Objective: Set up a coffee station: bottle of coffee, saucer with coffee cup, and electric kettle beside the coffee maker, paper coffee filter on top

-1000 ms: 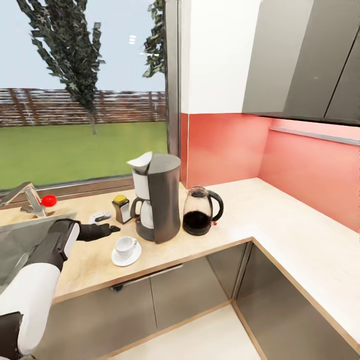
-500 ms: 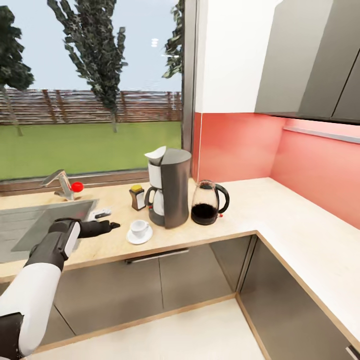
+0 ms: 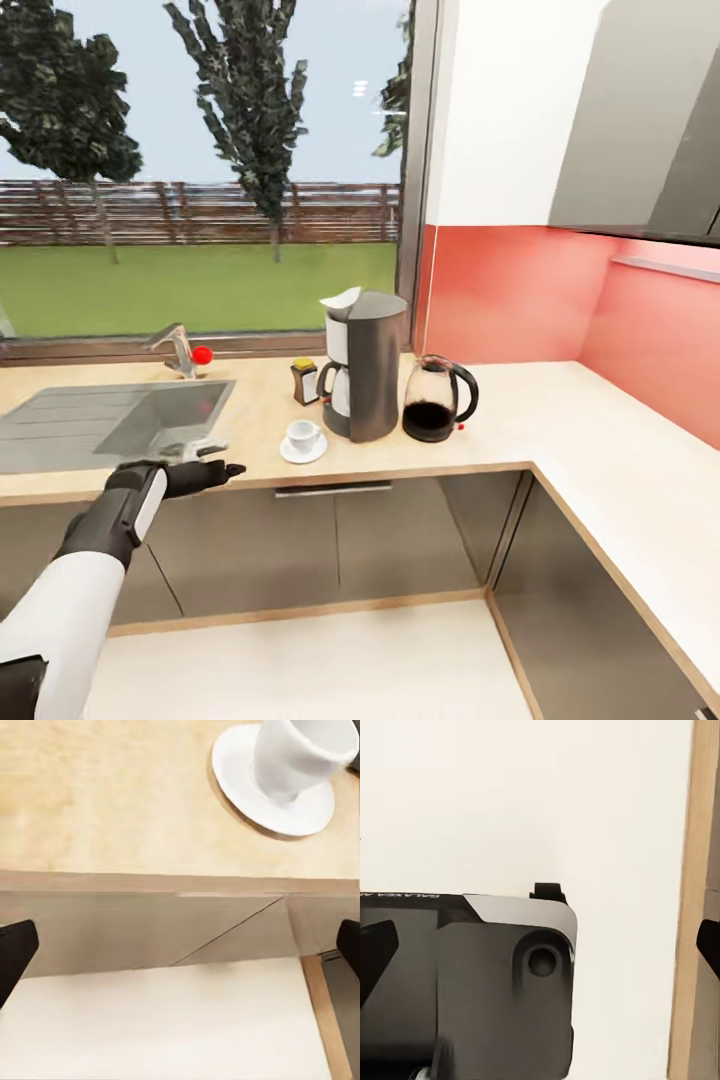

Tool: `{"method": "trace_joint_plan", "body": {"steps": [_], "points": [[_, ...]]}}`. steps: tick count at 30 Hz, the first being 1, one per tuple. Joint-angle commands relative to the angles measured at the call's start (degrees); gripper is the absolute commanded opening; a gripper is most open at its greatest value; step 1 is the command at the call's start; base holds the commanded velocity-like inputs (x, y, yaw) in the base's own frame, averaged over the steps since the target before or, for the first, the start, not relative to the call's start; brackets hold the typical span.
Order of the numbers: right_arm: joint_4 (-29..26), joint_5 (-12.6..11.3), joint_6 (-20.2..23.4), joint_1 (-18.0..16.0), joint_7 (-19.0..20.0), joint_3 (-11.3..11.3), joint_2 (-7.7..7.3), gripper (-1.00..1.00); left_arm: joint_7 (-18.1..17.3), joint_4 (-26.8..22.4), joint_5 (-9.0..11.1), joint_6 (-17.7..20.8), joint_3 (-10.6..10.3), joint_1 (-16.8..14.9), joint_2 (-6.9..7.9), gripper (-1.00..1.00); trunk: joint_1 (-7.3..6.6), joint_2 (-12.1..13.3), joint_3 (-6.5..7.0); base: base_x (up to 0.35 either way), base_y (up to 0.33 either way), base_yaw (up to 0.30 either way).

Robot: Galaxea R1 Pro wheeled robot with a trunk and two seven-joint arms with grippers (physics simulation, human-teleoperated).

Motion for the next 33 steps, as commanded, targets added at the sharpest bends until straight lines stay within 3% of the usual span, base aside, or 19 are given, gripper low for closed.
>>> {"method": "trace_joint_plan", "body": {"steps": [1, 7, 11, 13, 16, 20, 21, 25, 26, 28, 30, 32, 33], "points": [[-0.13, -0.2, 0.38, -0.02, -0.22, 0.41, 0.01, 1.0, -0.25, 0.17, 0.18, -1.21, 0.18, 1.51, -0.08, 1.0, 0.03, -0.14, -0.13, -0.035, -0.035, 0.276], [-0.13, -0.2, 0.38, -0.02, -0.22, 0.41, 0.01, 1.0, -0.47, 0.64, 0.21, -13.61, 0.38, 12.54, -0.09, 1.0, 0.03, -0.14, -0.13, -0.01, -0.01, 0.276], [-0.08, -0.2, 0.38, -0.02, -0.22, 0.41, 0.01, 1.0, -0.41, 1.12, 0.13, -23.09, 0.41, 22.3, -0.04, 1.0, 0.03, -0.14, -0.13, -0.001, -0.001, 0.276], [-0.06, -0.2, 0.38, -0.02, -0.22, 0.41, 0.01, 1.0, -0.06, 2.94, -0.21, -25.4, 0.28, 26.34, -0.07, 1.0, 0.03, -0.14, -0.13, 0.0, 0.0, 0.276], [-0.05, -0.2, 0.38, -0.02, -0.22, 0.41, 0.01, 1.0, 0.16, 10.79, -0.71, -26.96, -0.08, 30.78, 0.34, 1.0, 0.03, -0.14, -0.13, 0.0, 0.0, 0.276], [-0.04, -0.27, 0.38, -0.02, -0.22, 0.41, 0.01, 1.0, 0.62, 18.53, -0.91, -30.07, -0.13, 33.89, 1.16, 1.0, 0.03, -0.14, -0.13, 0.0, 0.0, 0.276], [-0.04, -0.28, 0.38, -0.02, -0.23, 0.41, 0.01, 1.0, 1.85, 22.84, -1.56, -31.67, -0.2, 35.36, 1.41, 1.0, 0.03, -0.14, -0.13, 0.0, 0.0, 0.276], [-0.03, -0.18, 0.43, -0.02, -0.29, 0.35, -0.05, 1.0, 8.19, 31.45, -3.53, -32.44, -0.31, 37.56, 1.47, 1.0, 0.03, -0.14, -0.13, 0.0, 0.0, 0.276], [0.01, -0.14, 0.48, -0.02, -0.3, 0.33, -0.07, 1.0, 11.53, 34.14, -3.76, -32.36, -0.4, 37.72, 1.39, 1.0, 0.03, -0.14, -0.13, 0.0, 0.0, 0.276], [0.03, -0.14, 0.67, -0.02, -0.26, 0.33, -0.07, 1.0, 16.38, 36.41, -3.82, -32.23, -0.71, 37.79, 1.35, 1.0, 0.03, -0.14, -0.13, 0.0, 0.0, 0.27], [0.04, -0.17, 0.82, 0.0, -0.24, 0.33, -0.04, 1.0, 18.96, 37.15, -3.82, -31.94, -1.06, 37.81, 1.32, 1.0, 0.03, -0.14, -0.13, 0.0, 0.0, 0.251], [0.1, -0.19, 1.09, 0.11, -0.22, 0.33, 0.05, 1.0, 22.23, 37.68, -3.81, -29.77, -2.08, 37.82, 1.12, 1.0, 0.03, -0.14, -0.13, 0.0, 0.0, 0.212], [0.12, -0.21, 1.68, 1.15, -0.01, 0.34, 0.08, 1.0, 24.11, 37.82, -3.76, -25.11, -3.79, 37.83, 0.92, 1.0, 0.03, -0.14, -0.14, 0.0, 0.0, 0.051]]}}
